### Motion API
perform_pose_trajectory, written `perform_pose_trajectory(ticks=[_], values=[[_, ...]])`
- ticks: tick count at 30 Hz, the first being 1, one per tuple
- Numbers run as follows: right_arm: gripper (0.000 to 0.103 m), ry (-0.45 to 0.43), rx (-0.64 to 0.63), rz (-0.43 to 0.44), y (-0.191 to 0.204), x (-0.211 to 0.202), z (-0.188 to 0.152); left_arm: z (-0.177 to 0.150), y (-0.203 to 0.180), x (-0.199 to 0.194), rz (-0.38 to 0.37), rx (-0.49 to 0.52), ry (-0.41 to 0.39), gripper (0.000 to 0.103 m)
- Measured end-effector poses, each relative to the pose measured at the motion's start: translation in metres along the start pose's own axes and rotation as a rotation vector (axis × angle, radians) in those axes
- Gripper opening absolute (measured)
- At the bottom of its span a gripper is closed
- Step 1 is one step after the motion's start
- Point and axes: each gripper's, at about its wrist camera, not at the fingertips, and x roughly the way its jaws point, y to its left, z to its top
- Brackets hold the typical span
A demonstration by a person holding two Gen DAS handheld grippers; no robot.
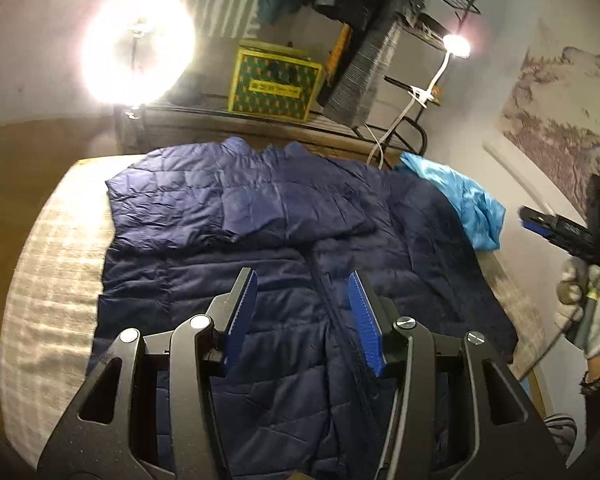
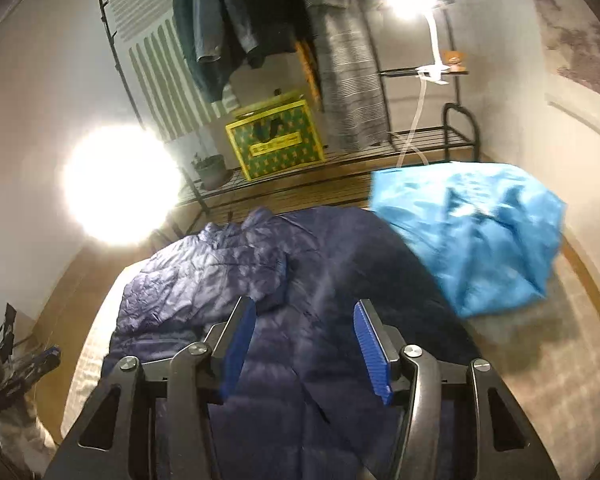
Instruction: Fold large clothes
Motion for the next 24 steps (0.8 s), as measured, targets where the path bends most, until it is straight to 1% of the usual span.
perform_pose_trajectory(ticks=[2,5,8,10,12,15,16,18,21,24], values=[[0.054,0.0,0.008,-0.041,-0.017,-0.023,-0.016,-0.001,-0.006,0.003,0.007,0.021,0.001,0.049],[0.054,0.004,0.043,-0.085,-0.046,-0.046,-0.039,-0.001,-0.009,0.008,-0.006,0.021,0.012,0.049],[0.057,0.016,0.116,-0.131,-0.082,-0.064,-0.069,-0.002,-0.011,0.012,-0.006,0.031,0.02,0.049],[0.057,0.034,0.169,-0.164,-0.105,-0.068,-0.088,-0.003,-0.014,0.014,-0.007,0.04,0.024,0.049],[0.058,0.06,0.224,-0.188,-0.126,-0.068,-0.106,-0.003,-0.014,0.016,-0.01,0.044,0.029,0.049],[0.065,0.109,0.311,-0.25,-0.158,-0.058,-0.136,-0.004,-0.014,0.018,-0.005,0.048,0.034,0.049],[0.069,0.124,0.338,-0.273,-0.168,-0.054,-0.144,-0.004,-0.014,0.018,-0.003,0.048,0.034,0.049],[0.07,0.147,0.397,-0.309,-0.184,-0.046,-0.159,-0.004,-0.013,0.018,0.001,0.049,0.035,0.049],[0.07,0.186,0.499,-0.321,-0.207,-0.036,-0.181,-0.004,-0.01,0.019,0.008,0.046,0.035,0.049],[0.07,0.213,0.585,-0.316,-0.222,-0.027,-0.196,-0.004,-0.003,0.019,0.009,0.031,0.038,0.049]])
